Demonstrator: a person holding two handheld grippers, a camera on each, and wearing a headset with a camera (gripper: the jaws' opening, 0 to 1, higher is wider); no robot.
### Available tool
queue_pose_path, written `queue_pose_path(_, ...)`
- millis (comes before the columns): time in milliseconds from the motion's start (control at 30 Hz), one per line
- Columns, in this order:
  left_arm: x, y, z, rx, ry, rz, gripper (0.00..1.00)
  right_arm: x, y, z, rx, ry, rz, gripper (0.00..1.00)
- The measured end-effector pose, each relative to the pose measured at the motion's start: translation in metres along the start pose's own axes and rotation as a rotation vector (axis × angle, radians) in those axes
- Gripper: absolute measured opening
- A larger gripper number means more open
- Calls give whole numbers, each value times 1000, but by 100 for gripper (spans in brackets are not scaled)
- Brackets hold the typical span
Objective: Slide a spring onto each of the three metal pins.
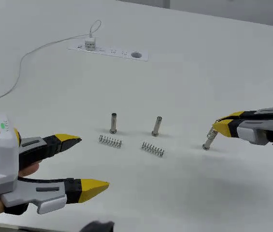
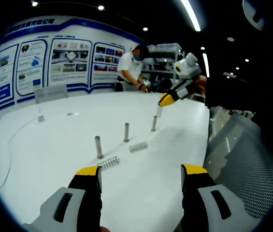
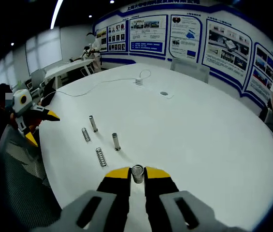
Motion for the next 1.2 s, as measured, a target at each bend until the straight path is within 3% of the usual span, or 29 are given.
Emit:
queue_pose_path(467, 0, 0, -1, -3, -5, 2, 68, 17, 4, -2, 13, 46, -46, 12)
queue_pose_path(1200, -1, -1, -1, 1, -12, 6, 68, 24, 31, -17, -24, 76, -47, 12)
Point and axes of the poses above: the centre of the closed fingertips' face, and the gripper's own axes: y roughly forward along the fingers, x roughly to its right, z roughly out of its top, the point moved 8 cm from there along -y, roughly backward along the fingers, and after that the axes turned 12 degrees about -x, right-handed, at the moved point
